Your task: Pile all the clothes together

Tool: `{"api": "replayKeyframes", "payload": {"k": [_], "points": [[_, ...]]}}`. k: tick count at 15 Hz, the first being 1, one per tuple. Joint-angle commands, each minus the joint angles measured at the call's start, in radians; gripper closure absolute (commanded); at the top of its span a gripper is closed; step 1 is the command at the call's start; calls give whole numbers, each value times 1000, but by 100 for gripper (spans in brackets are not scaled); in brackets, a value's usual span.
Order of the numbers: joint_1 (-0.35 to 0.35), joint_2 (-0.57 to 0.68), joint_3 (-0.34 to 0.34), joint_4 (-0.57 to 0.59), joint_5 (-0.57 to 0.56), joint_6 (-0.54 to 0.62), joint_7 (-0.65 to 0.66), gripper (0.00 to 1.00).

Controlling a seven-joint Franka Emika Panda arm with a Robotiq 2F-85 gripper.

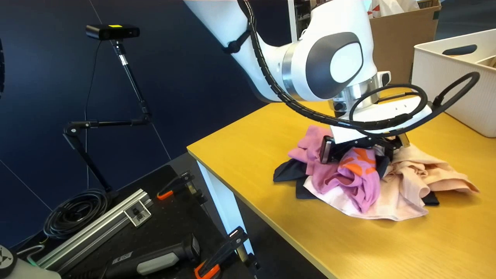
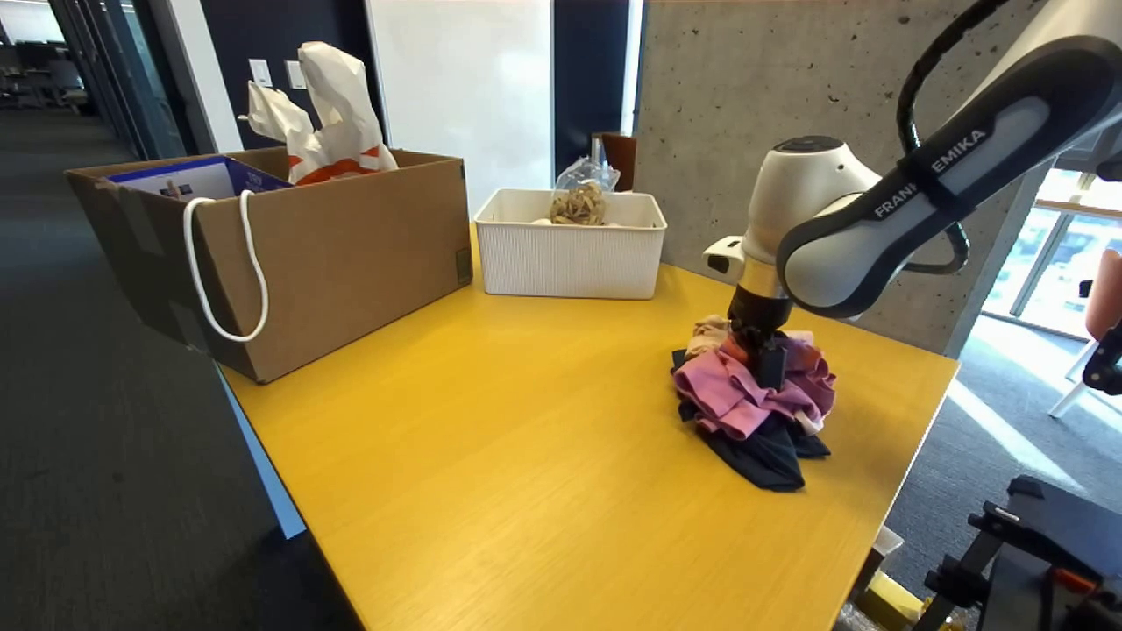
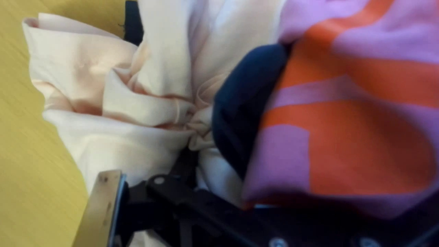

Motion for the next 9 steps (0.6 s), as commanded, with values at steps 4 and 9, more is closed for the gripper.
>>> {"api": "replayKeyframes", "payload": {"k": [4, 9], "points": [[21, 52, 5, 76, 24, -47, -68, 36], [84, 21, -5, 69, 22, -66, -5, 73]]}}
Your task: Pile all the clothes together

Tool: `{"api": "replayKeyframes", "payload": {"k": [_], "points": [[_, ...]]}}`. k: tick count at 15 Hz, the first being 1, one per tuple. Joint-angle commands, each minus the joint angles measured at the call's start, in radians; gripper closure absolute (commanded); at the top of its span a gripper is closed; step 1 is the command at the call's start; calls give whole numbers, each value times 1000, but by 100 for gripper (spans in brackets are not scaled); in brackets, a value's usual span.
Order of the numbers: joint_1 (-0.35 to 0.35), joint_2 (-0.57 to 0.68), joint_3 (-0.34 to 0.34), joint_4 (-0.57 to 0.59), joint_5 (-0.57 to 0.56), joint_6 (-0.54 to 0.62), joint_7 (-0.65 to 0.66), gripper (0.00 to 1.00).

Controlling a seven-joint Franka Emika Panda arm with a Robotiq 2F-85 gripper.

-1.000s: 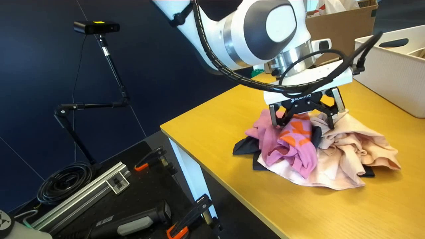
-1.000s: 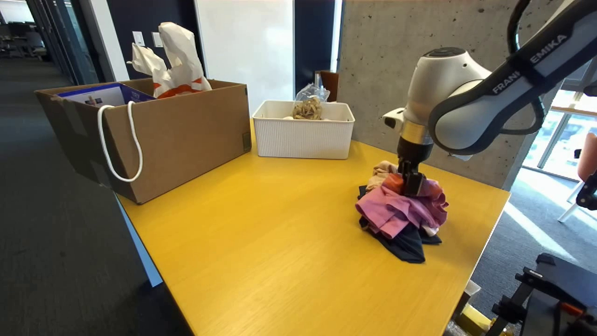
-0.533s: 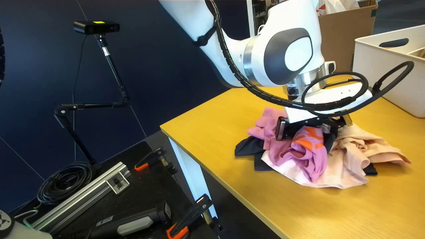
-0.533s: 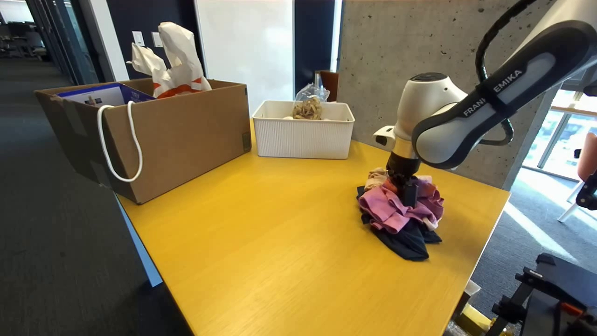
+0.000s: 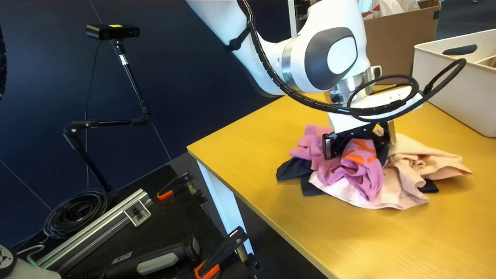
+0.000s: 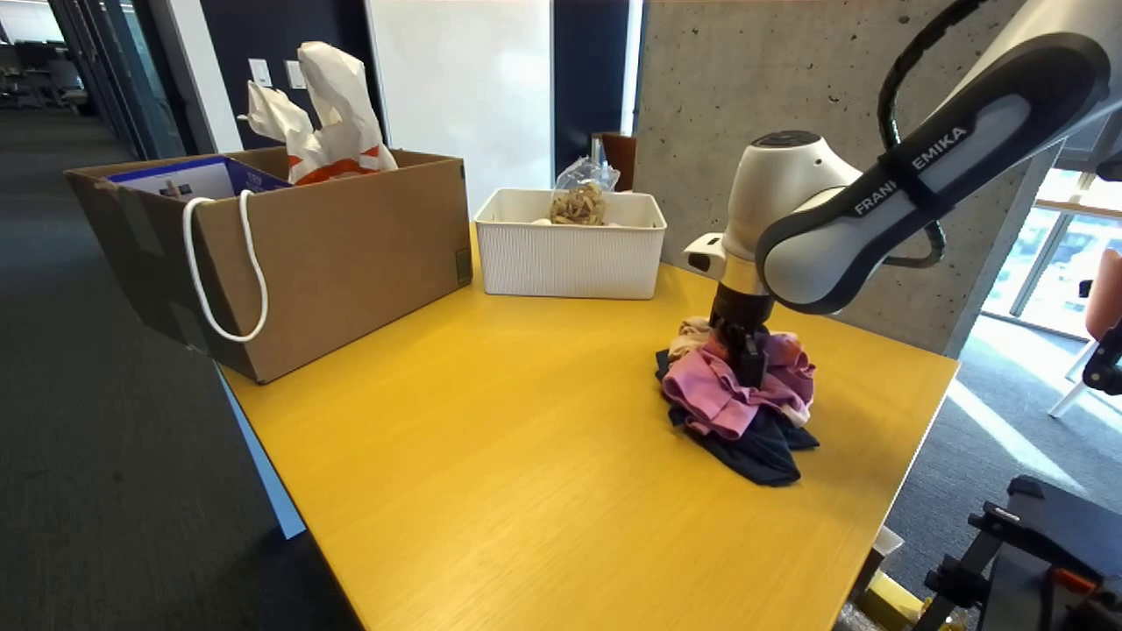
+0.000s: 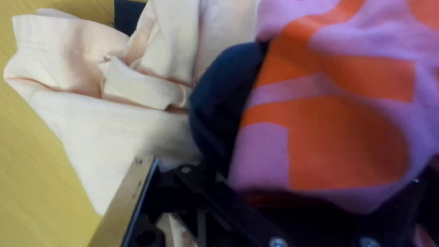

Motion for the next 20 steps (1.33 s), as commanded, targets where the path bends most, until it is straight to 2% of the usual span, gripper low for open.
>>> {"api": "replayKeyframes", "payload": {"k": [1, 3, 4, 9, 12, 15, 20], "points": [[54, -8, -5, 11, 18, -30, 37, 81], [91, -53, -19, -15, 7, -29, 89, 95], [106, -67, -25, -16, 2, -29, 113, 99], [208, -299, -62, -179, -66, 6, 279, 100], [233, -403, -43, -225, -98, -7, 326, 100], [235, -421, -7, -216, -75, -28, 308, 100], [249, -402, 79, -255, -63, 25, 245, 100]]}}
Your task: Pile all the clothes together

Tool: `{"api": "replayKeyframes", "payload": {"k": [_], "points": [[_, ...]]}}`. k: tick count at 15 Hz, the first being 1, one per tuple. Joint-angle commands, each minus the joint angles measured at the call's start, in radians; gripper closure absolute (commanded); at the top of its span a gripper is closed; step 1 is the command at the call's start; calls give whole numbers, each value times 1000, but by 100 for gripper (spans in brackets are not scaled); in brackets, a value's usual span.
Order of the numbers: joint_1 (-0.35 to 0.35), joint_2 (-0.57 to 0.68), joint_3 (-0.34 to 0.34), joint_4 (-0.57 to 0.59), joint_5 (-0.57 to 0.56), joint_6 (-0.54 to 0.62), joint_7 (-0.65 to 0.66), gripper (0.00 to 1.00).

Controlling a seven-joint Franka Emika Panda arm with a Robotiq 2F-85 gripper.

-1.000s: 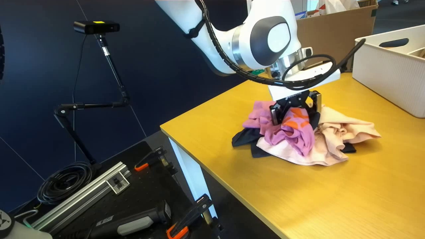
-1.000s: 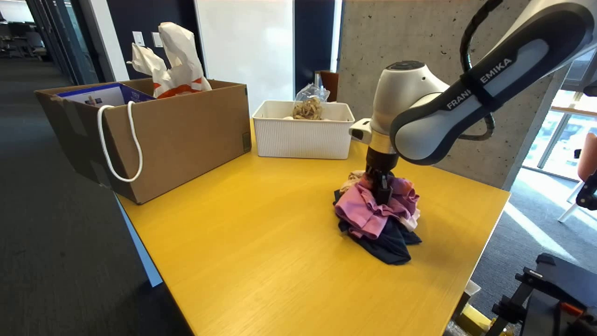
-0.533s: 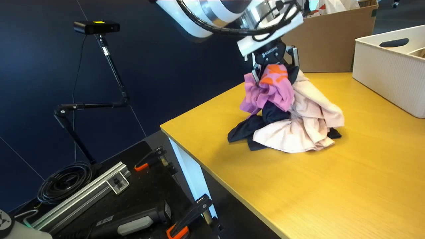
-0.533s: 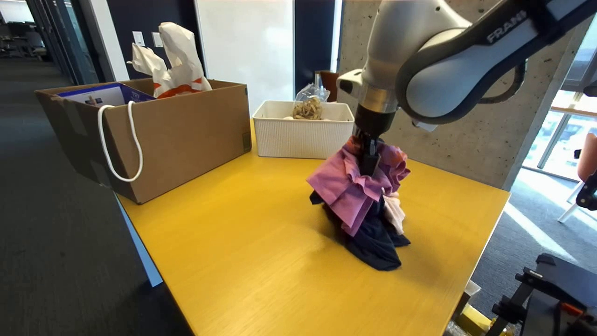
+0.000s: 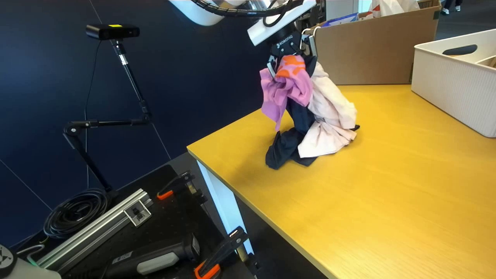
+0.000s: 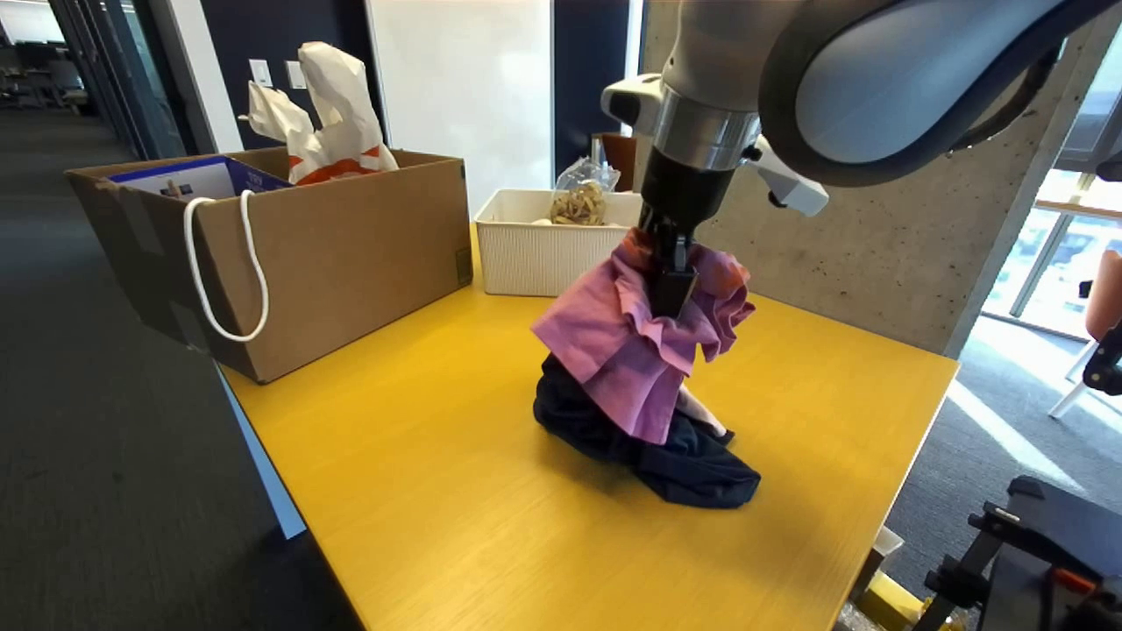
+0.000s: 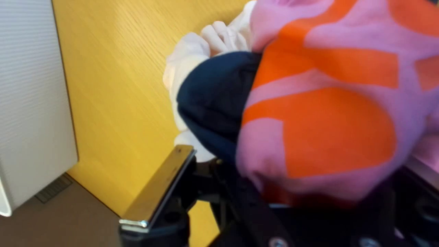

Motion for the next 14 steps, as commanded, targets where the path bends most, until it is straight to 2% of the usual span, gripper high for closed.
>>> {"api": "replayKeyframes", "payload": {"k": [1, 7, 14], "points": [[10, 0, 61, -44, 20, 31, -74, 100], [12, 74, 107, -13, 53, 23, -149, 100], [14, 292, 72, 195, 58, -81, -185, 100]]}}
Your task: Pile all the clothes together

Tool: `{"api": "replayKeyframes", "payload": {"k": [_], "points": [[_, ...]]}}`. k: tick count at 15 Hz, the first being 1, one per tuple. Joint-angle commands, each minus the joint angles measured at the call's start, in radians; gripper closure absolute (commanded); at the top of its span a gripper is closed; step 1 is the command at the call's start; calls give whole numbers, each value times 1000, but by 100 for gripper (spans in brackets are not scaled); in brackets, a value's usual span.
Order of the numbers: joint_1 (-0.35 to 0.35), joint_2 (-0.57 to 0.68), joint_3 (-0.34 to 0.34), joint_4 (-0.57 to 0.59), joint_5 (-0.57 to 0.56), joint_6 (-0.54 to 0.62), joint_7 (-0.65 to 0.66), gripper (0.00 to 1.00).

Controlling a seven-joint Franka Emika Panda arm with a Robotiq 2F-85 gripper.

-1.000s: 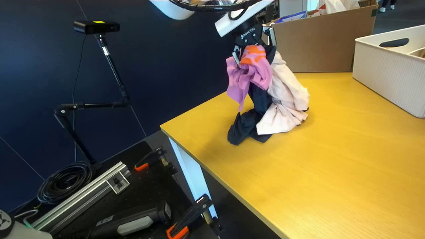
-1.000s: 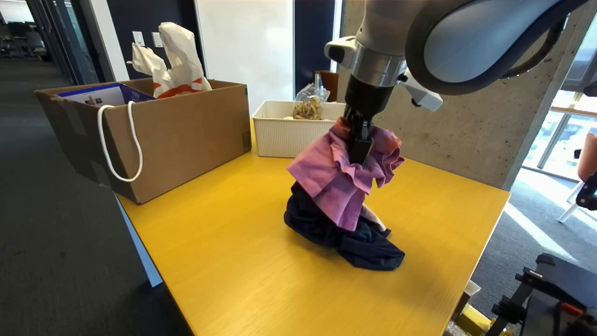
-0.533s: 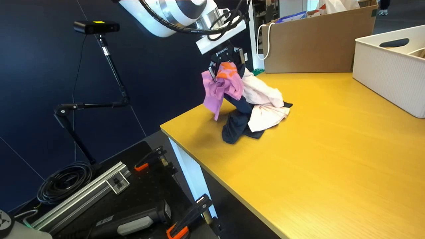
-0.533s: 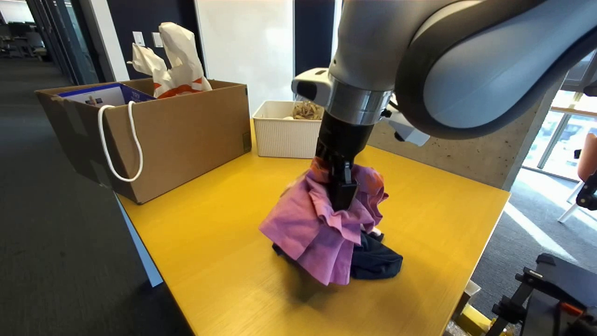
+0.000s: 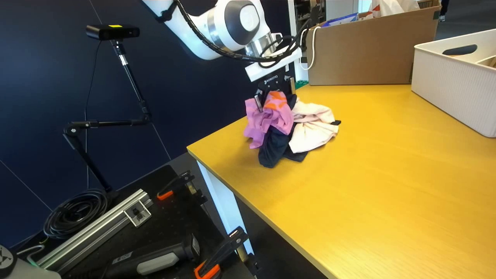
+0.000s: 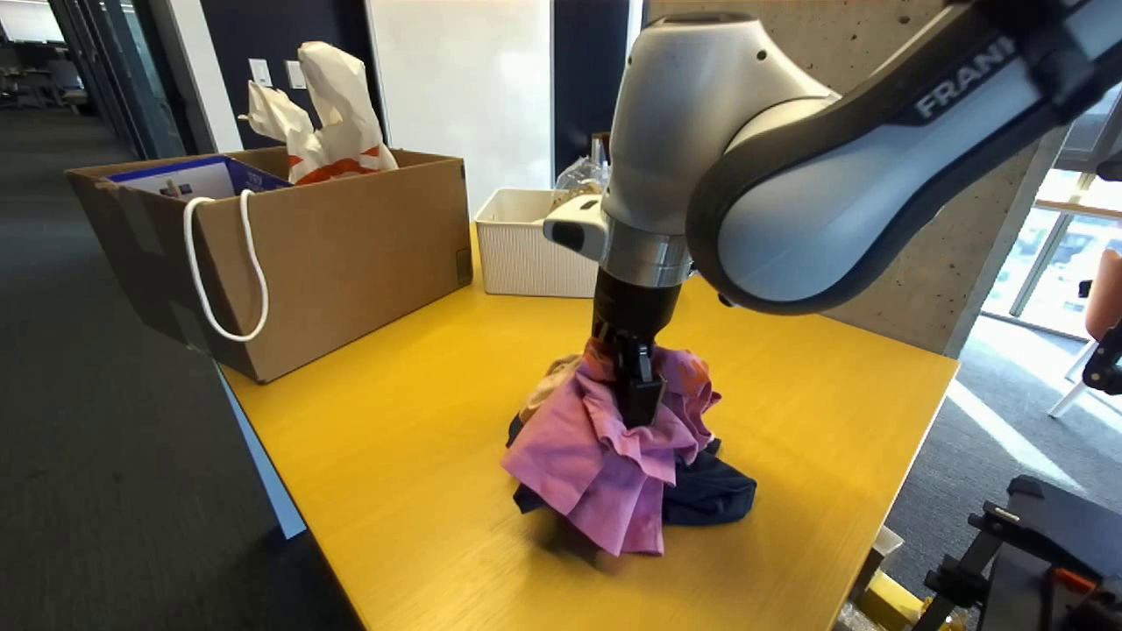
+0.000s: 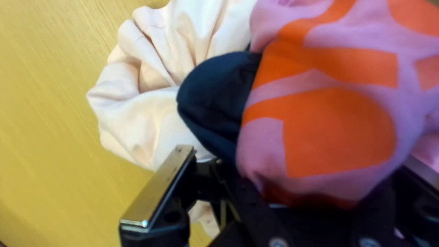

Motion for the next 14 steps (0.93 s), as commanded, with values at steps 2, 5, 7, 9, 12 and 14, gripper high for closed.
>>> {"api": "replayKeyframes", "payload": {"k": [2, 5, 7, 9, 12, 14], "points": [[9, 132, -10, 153, 17, -72, -47, 75], [10, 118, -6, 143, 21, -78, -33, 60], [34, 61, -25, 91, 11, -68, 29, 45], [38, 3, -22, 44, 18, -70, 76, 33], [59, -95, -33, -29, 15, -82, 187, 10], [73, -181, -37, -99, 11, -82, 286, 0]]}}
